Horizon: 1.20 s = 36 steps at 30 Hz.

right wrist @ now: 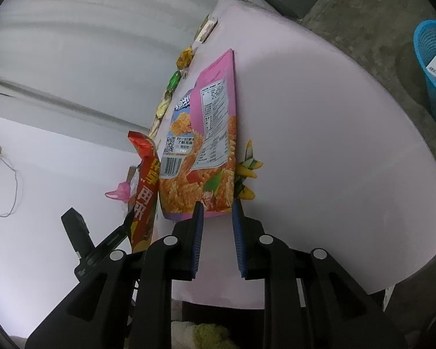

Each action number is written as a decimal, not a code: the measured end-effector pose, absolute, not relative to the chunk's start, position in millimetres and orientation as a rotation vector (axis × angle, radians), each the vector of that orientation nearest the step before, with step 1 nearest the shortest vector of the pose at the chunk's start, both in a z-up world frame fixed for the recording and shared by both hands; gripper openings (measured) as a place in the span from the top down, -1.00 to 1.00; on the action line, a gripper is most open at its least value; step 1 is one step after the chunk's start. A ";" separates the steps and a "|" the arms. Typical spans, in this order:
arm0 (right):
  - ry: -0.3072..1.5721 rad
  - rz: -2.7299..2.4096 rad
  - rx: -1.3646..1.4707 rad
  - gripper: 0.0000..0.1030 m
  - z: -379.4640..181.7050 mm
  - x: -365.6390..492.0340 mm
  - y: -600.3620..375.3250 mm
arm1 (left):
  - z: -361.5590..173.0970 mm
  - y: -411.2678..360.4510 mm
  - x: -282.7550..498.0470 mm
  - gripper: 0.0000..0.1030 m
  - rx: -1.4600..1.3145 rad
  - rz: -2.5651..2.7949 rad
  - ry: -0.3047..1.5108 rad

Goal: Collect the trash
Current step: 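Grasp the green chip bag with the left tool while the right tool grasps the pink snack bag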

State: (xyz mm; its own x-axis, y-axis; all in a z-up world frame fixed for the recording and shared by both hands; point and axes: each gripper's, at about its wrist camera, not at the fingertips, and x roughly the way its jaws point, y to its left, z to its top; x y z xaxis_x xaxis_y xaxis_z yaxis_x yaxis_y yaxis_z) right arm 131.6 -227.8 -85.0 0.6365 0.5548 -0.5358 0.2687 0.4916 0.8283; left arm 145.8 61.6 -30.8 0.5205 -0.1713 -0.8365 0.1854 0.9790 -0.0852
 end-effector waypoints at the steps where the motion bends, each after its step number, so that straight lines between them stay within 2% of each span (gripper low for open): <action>1: 0.906 0.203 1.085 0.60 -85.1 130.7 -228.3 | -30.2 61.0 145.7 0.96 0.013 -0.215 0.999; 5: 0.901 0.180 1.085 0.63 -84.5 127.1 -230.4 | -25.6 61.0 142.4 0.96 -0.005 -0.233 0.974; 14: 0.866 0.130 1.126 0.90 -83.9 115.8 -242.8 | -4.9 66.3 133.5 0.96 -0.062 -0.277 0.893; 25: 0.811 0.085 1.074 0.89 -51.7 110.3 -262.2 | 3.9 80.0 128.8 0.96 -0.099 -0.298 0.845; 26: 0.819 0.086 1.068 0.83 -49.7 113.1 -263.2 | 2.8 81.4 128.5 0.96 -0.100 -0.294 0.846; 28: 0.847 0.088 1.054 0.50 -47.7 123.7 -264.0 | 0.6 84.2 128.0 0.96 -0.103 -0.289 0.846; 29: 0.860 0.084 1.042 0.27 -46.2 129.4 -263.2 | 0.0 85.6 127.5 0.96 -0.100 -0.283 0.841; 36: 0.914 0.090 0.786 0.07 -18.9 164.8 -218.5 | -10.5 110.1 128.8 0.96 -0.104 -0.211 0.838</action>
